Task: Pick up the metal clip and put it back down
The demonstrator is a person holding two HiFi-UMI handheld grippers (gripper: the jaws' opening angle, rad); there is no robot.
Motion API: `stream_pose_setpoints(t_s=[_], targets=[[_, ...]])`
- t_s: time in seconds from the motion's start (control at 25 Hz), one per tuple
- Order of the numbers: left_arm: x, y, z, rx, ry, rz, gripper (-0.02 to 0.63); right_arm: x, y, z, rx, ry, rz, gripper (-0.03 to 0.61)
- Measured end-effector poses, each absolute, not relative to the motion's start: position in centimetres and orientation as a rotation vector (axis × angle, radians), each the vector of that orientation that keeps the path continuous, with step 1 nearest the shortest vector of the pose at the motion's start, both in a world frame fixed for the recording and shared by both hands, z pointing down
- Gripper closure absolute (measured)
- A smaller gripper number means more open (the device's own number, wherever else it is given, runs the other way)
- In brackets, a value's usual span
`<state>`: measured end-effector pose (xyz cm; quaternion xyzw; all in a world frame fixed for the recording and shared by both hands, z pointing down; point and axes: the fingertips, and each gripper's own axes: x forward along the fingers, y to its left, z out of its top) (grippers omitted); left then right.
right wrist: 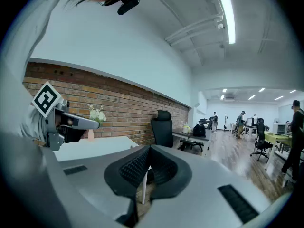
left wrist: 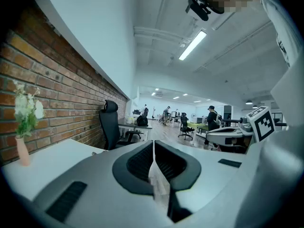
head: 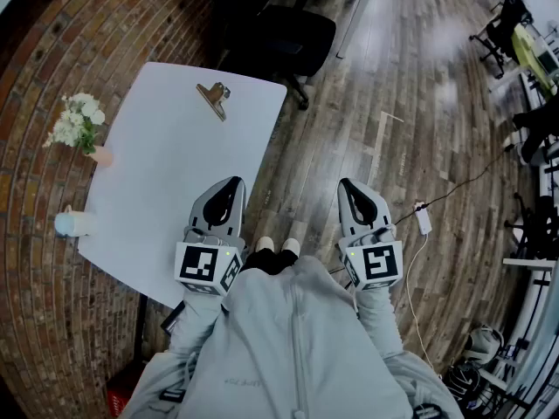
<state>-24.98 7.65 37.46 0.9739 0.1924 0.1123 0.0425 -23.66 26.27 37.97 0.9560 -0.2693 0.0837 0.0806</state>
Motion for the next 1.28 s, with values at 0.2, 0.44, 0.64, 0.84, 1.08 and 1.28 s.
stream_pose_setpoints(t_s=[0.2, 0.44, 0.64, 0.84, 1.08, 1.28], targets=[[-24.5, 8.5, 37.2, 3.000, 0.574, 0.332, 0.578, -23.6, 28.7, 37.4, 2.891, -0.748, 0.222, 0.555], [-24.3, 9.9, 37.1, 3.029, 0.572, 0.330, 0.578, -23.9, 32.5, 37.8, 2.959, -0.672, 0.228, 0.554], [-23.2, 11.0, 37.7, 3.031, 0.602, 0.357, 0.579, -23.8, 34.4, 39.3, 2.990, -0.628, 0.281, 0.554], [-19.8, 11.9, 38.6, 3.019, 0.619, 0.369, 0.578, -20.8, 35.0, 40.6, 2.993, -0.621, 0.316, 0.554], [-12.2, 11.4, 39.2, 3.001, 0.613, 0.371, 0.578, -13.5, 34.0, 40.3, 2.968, -0.644, 0.315, 0.554], [-5.5, 11.1, 38.5, 2.985, 0.629, 0.343, 0.578, -6.6, 33.3, 39.2, 2.959, -0.643, 0.301, 0.554]])
